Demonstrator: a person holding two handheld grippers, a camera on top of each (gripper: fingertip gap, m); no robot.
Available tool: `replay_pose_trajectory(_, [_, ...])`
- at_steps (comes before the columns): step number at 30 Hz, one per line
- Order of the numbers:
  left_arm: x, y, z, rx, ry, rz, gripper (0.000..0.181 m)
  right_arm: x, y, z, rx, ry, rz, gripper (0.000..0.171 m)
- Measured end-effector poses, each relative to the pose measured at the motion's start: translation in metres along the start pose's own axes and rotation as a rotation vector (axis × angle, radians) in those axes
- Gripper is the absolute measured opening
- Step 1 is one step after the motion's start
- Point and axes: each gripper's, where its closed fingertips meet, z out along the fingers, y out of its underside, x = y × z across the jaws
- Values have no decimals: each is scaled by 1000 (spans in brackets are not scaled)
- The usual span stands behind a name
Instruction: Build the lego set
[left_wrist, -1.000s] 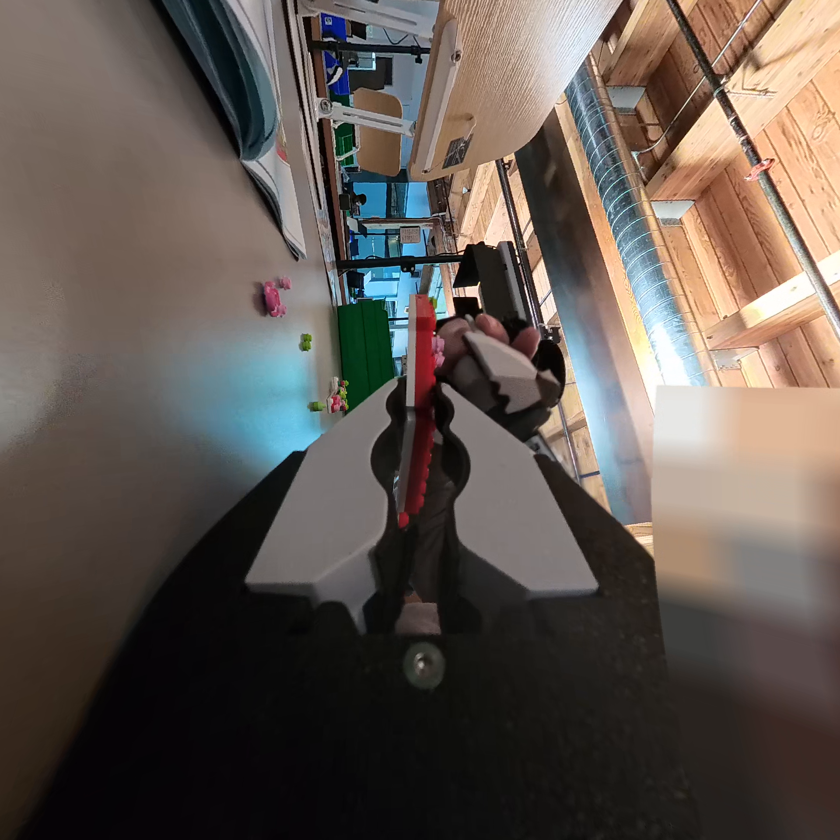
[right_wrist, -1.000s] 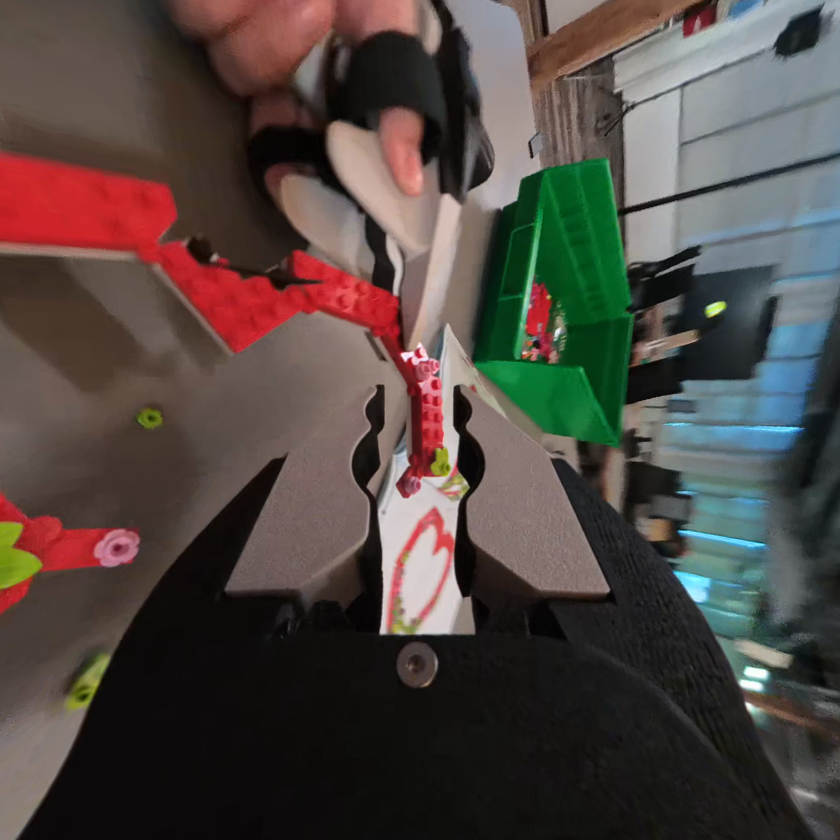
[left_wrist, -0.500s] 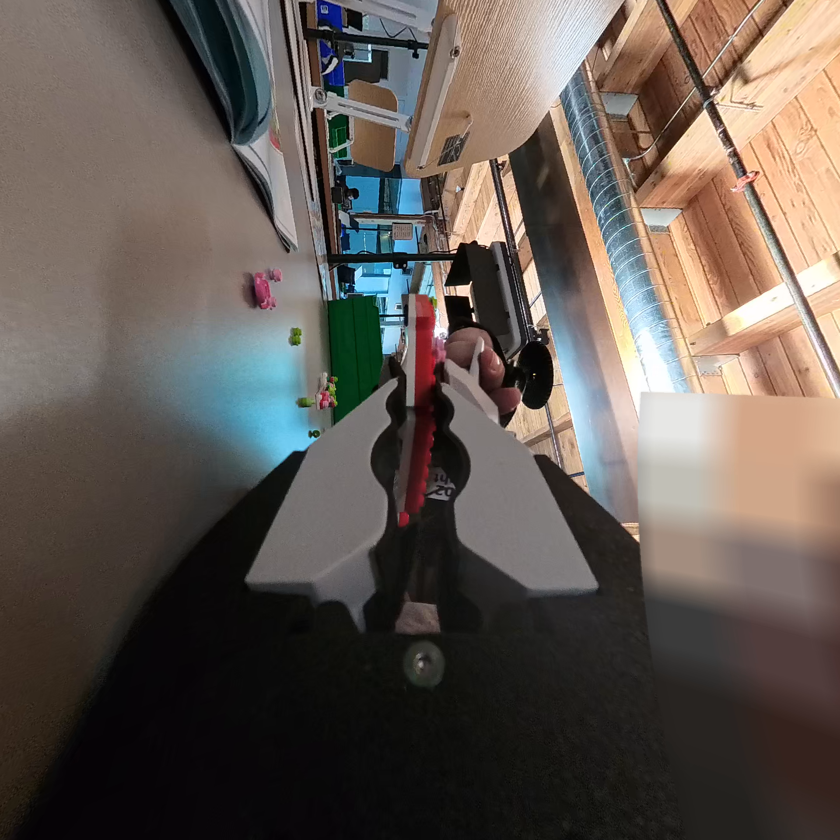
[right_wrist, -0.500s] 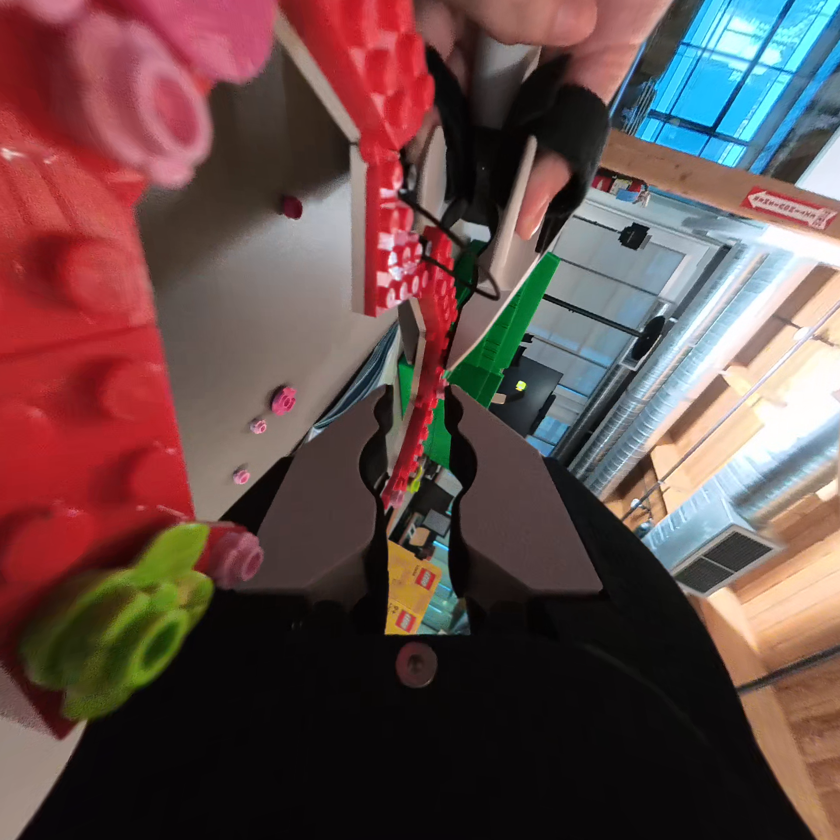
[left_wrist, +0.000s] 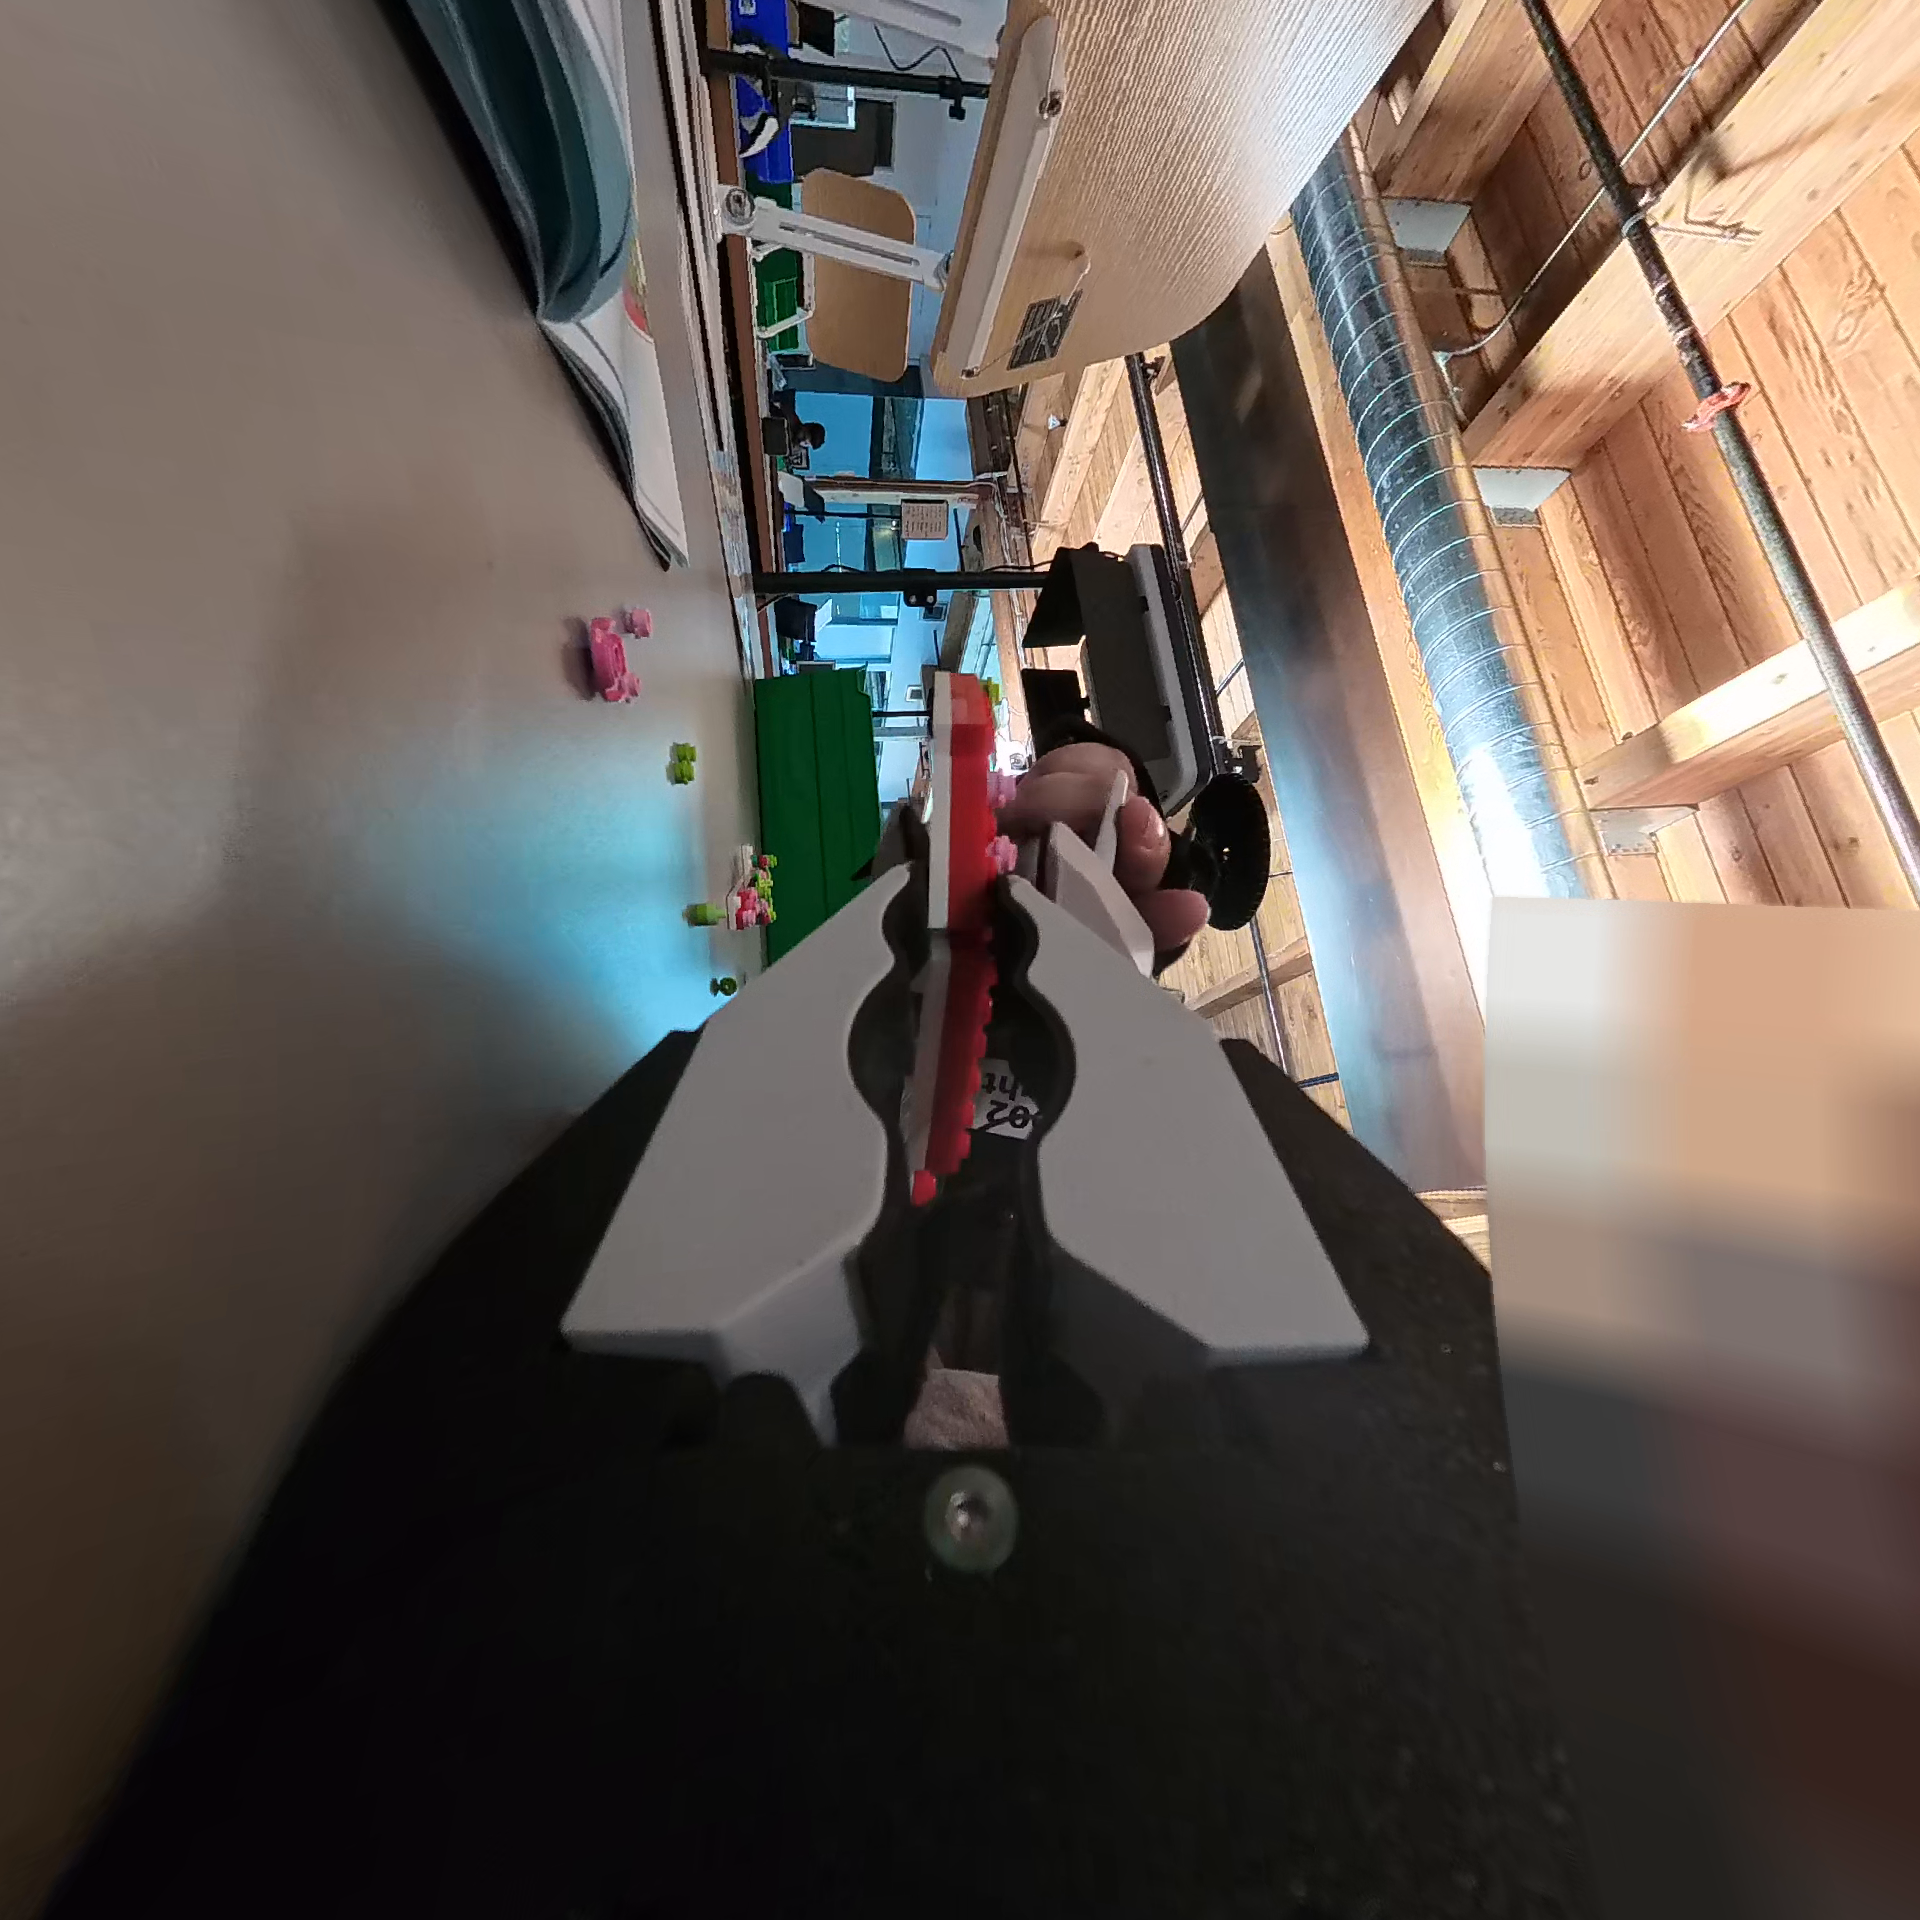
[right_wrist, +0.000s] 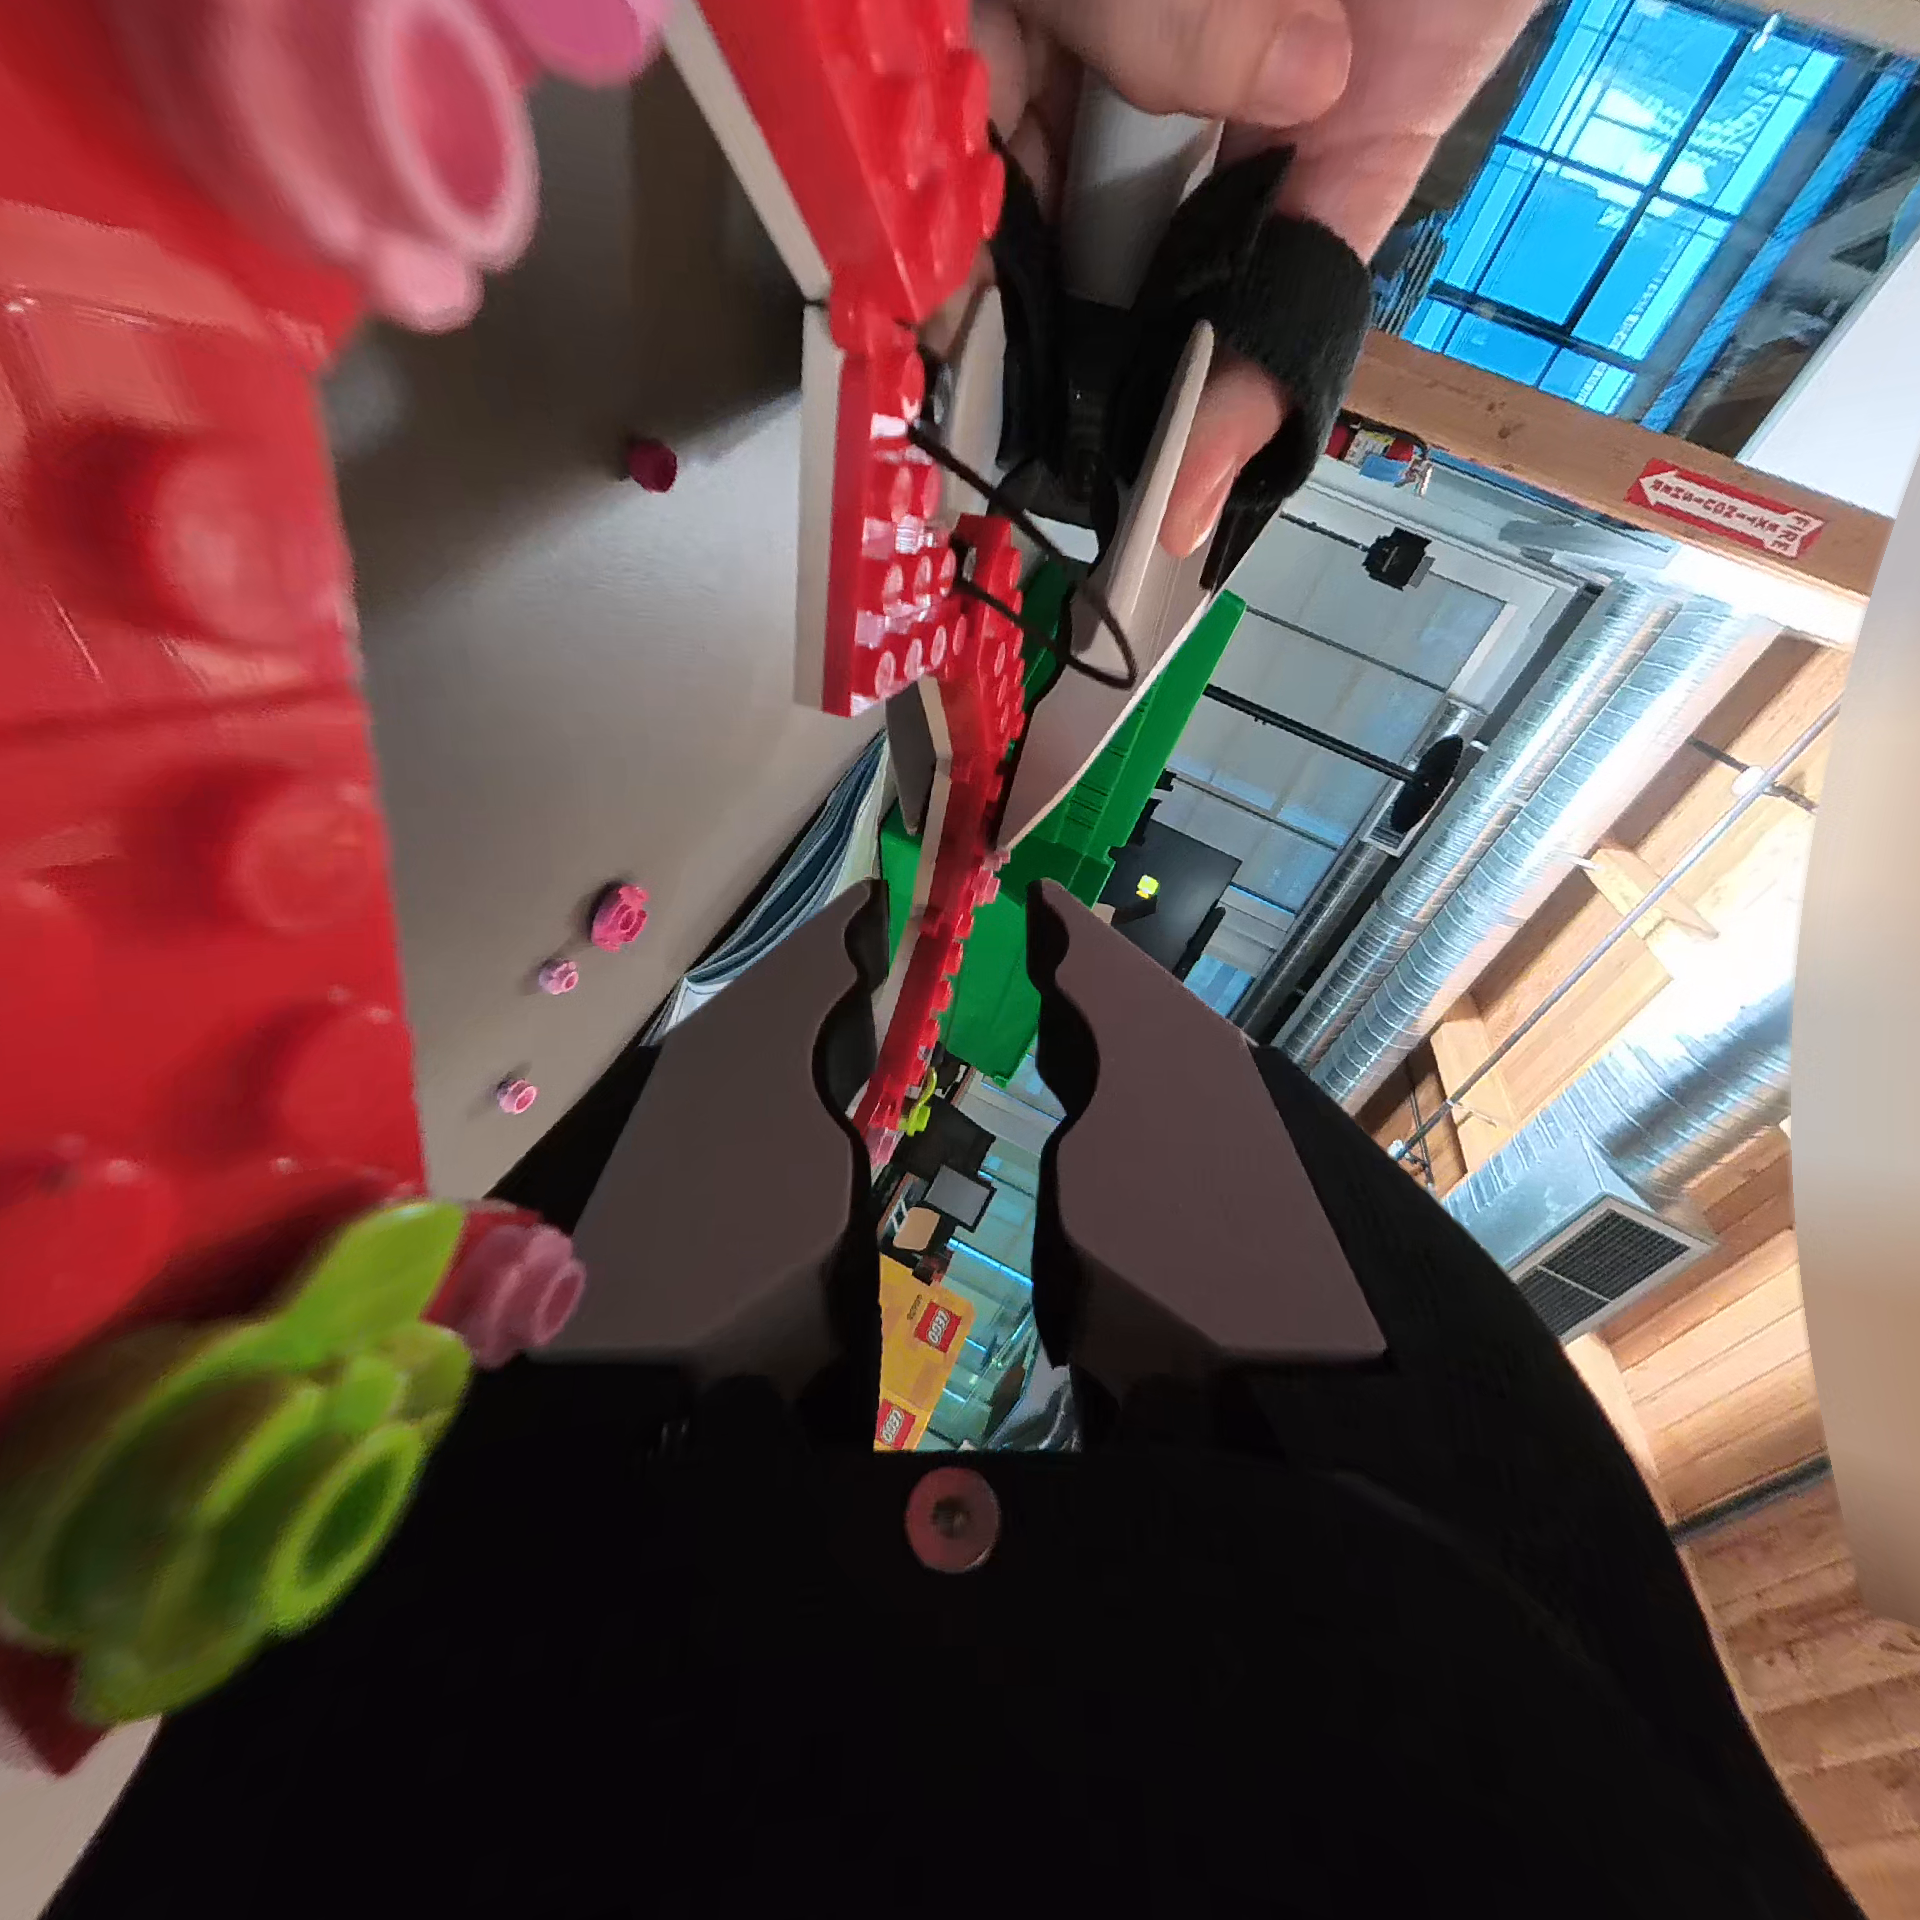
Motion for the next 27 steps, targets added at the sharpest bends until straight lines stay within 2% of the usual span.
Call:
replay_pose_trajectory(4, [-1, 0, 0, -2, -7, 4, 8, -3, 1, 1, -4, -20, 19, 29])
replay_pose_trajectory(8, [-1, -1, -2, -2, -23, 36, 9, 1, 9, -6, 0, -28, 212, 29])
replay_pose_trajectory(10, [-2, -2, -3, -5, -39, 60, 9, 6, 15, -10, 11, -33, 381, 26])
replay_pose_trajectory(12, [-5, -1, -2, -16, -57, 83, 8, 6, 15, -14, 78, -117, 637, 22])
replay_pose_trajectory(15, [-9, 2, -1, -37, -77, 102, 9, 5, -5, -20, 272, -379, 1065, 20])
replay_pose_trajectory(17, [-11, 6, 0, -55, -89, 116, 9, 8, -12, -22, 364, -491, 1233, 18])
replay_pose_trajectory(27, [-14, 12, 1, -93, -99, 129, 9, 2, -17, -10, 405, -600, 1292, 9])
